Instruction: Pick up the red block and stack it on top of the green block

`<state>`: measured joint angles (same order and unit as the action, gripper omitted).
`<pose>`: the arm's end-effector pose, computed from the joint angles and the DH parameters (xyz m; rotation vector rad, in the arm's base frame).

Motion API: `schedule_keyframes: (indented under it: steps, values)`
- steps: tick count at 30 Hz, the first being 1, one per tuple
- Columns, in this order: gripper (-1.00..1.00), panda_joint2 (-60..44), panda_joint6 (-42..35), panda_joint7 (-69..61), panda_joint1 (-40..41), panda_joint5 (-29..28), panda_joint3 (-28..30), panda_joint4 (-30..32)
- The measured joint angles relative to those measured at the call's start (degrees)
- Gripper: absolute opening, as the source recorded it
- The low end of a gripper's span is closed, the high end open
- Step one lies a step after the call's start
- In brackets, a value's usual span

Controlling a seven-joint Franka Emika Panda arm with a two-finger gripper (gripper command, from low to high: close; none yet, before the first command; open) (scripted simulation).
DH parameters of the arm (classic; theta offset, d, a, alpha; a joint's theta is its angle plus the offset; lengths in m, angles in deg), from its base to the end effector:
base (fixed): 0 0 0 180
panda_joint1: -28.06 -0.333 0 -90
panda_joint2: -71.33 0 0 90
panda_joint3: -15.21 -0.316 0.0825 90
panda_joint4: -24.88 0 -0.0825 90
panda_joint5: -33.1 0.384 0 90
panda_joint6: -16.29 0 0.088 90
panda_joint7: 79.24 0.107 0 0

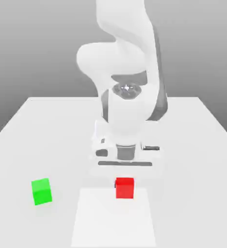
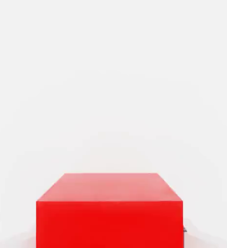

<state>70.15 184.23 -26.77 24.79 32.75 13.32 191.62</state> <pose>0.3366 0.0309 0.1820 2.8811 -1.2518 0.0010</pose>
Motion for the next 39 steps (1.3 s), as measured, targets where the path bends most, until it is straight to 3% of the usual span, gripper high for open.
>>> schedule_keyframes:
  steps: [6, 27, 39]
  values:
    - [-1.0, 7.3, -7.1, -7.5, 0.9, 0.1, 3.1, -0.1]
    - [-1.0, 7.7, -15.4, -62.8, 12.7, -5.0, 25.0, -8.1]
    - [-1.0, -4.4, -5.2, -74.7, 12.6, 8.2, 23.4, -9.1]
